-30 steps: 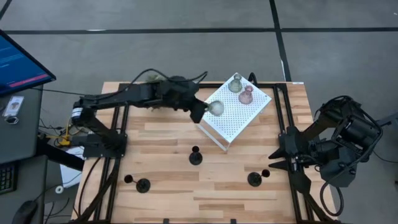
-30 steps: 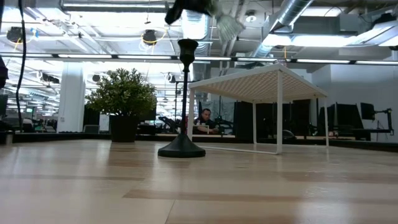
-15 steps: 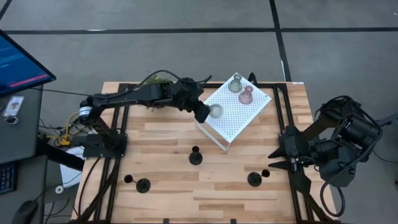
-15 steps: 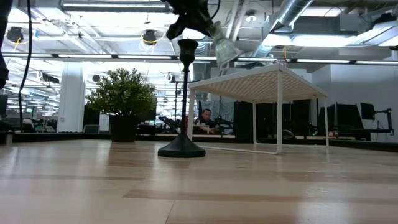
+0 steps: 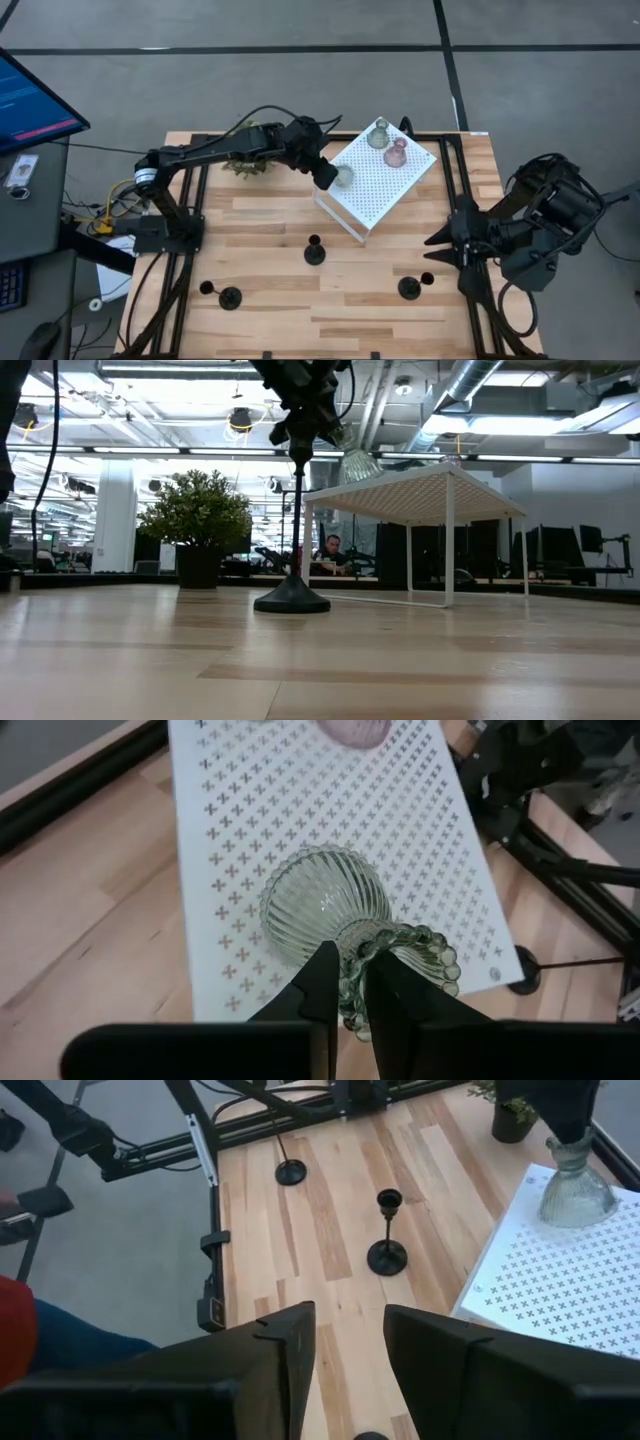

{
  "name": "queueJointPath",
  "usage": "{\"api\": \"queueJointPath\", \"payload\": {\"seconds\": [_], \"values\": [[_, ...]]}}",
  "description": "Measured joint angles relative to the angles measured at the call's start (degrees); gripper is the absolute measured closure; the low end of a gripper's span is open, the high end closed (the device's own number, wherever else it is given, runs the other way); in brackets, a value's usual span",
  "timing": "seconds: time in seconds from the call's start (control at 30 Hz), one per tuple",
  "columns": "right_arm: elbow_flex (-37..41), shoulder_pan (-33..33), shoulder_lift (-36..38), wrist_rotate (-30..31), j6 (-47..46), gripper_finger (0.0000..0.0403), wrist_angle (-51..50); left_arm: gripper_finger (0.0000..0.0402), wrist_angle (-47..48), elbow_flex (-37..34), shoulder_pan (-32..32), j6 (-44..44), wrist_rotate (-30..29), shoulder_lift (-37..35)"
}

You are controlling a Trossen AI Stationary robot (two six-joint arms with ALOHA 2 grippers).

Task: Pick & Place candle stick holders
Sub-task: Put the green glass candle holder on the shelf aligned with the other pink candle holder

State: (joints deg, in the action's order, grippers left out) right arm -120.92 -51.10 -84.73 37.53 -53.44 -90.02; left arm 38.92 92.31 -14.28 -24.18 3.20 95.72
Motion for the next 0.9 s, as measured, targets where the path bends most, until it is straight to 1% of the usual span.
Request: {"api": "queueJointPath", "payload": {"seconds": [0.47,0.67,0.9], "values": [[0.0,1.0,0.0,0.0,2.1,0.0288,0.0,0.0372,-0.1,0.5,0.1,0.4,0.2,0.6],[0.0,1.0,0.0,0.0,2.4,0.0288,0.0,0.0346,0.1,0.5,0.1,0.4,0.1,0.5],[0.0,1.0,0.0,0.0,2.5,0.0288,0.0,0.0359,-0.7,0.5,0.1,2.1,0.1,0.5]]}}
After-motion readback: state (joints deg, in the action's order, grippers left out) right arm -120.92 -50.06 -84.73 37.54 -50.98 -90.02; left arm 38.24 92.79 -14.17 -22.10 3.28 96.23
